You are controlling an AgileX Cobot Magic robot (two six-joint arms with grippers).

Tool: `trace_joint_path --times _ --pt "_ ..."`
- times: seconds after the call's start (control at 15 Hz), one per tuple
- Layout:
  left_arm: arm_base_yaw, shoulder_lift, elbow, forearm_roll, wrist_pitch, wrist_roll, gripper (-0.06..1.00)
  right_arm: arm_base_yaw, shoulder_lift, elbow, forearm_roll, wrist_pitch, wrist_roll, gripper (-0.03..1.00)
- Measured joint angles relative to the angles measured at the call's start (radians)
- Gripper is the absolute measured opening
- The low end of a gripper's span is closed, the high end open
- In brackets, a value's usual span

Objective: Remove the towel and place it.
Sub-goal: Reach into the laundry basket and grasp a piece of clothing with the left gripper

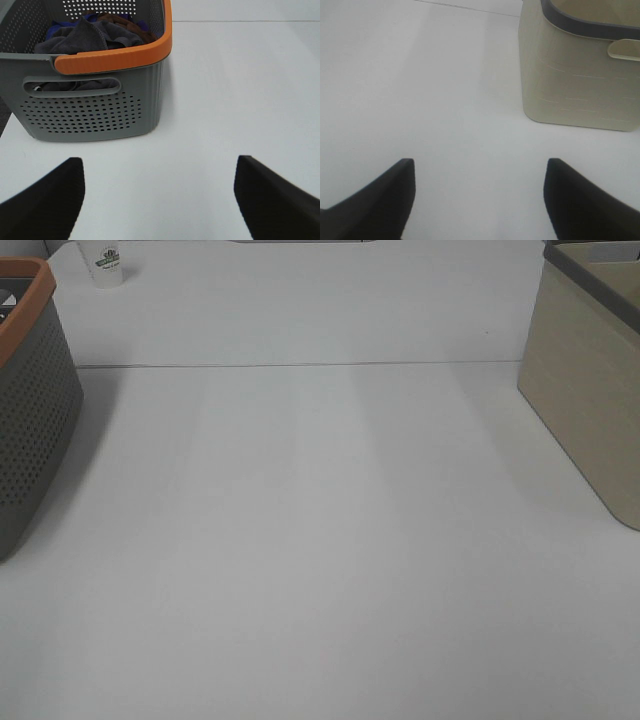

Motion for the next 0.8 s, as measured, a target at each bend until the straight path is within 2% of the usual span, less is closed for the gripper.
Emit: trace_joint_path --times 0.8 --pt "0.000 0.000 0.000 0.001 0.000 0.000 0.76 0.000 0.000 0.000 0.000 0.000 0.000 0.71"
